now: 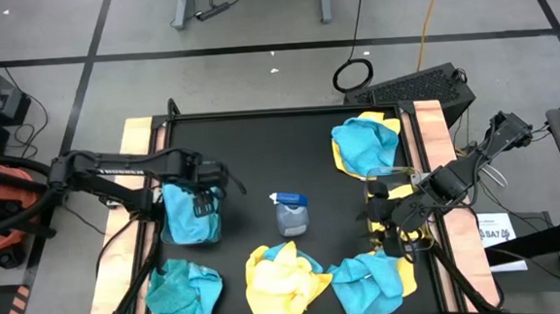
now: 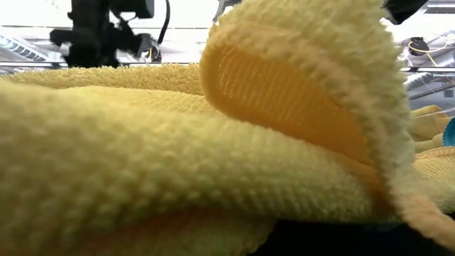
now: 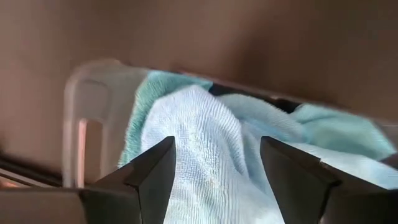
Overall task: Sort microfiber towel by color & place in baskets
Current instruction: Put the yellow microfiber cloth into the right transparent bin
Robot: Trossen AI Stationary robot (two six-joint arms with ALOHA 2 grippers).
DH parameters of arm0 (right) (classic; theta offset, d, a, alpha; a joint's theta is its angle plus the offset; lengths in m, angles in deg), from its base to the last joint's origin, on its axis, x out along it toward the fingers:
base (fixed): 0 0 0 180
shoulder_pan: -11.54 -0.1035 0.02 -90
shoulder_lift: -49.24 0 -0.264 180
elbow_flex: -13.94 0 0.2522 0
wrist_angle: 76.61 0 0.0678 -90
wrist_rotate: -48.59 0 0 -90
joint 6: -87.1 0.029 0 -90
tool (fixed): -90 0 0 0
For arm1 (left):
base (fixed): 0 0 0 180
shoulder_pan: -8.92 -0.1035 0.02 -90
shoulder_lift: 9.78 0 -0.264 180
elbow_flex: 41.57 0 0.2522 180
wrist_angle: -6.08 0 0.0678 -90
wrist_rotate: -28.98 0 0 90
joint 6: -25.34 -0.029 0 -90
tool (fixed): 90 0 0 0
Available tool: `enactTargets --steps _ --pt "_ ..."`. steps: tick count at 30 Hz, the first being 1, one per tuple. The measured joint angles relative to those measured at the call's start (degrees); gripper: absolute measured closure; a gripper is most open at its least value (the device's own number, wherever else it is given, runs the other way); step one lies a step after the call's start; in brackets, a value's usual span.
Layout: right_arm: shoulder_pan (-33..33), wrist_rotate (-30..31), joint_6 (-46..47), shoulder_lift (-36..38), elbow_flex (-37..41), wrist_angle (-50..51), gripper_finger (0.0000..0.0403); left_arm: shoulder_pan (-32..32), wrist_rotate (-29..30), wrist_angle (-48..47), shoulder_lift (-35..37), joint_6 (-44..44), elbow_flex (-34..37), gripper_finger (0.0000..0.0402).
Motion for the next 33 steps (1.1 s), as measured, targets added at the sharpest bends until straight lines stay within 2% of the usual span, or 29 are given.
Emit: enactTargets --steps 7,13,17,22,33 --pt "0.0 -0.26 -2.59 0.0 0.0 -2.68 0.0184 1.0 0.26 -3.11 0.02 1.5 -9.05 0.0162" --pt "0.0 -0.25 -6.93 -0.21 1.2 -9.14 0.0184 5.16 -0.51 1.07 0.02 0.53 -12.57 0.0162" --pt "-0.02 -0.28 -10.73 -1.38 2.6 -15.01 0.0184 8.6 -2.95 8.24 0.02 -1.78 -12.96 0.0162" --pt "0.0 -0.79 -12.24 -4.2 2.69 -17.72 0.0184 12.89 -4.78 16.03 0.02 -2.53 -12.98 0.0162" --pt "0.0 -11.01 -17.07 -16.47 2.71 -32.01 0.0184 21.52 -3.86 25.66 -0.04 0.1 -10.39 0.0162"
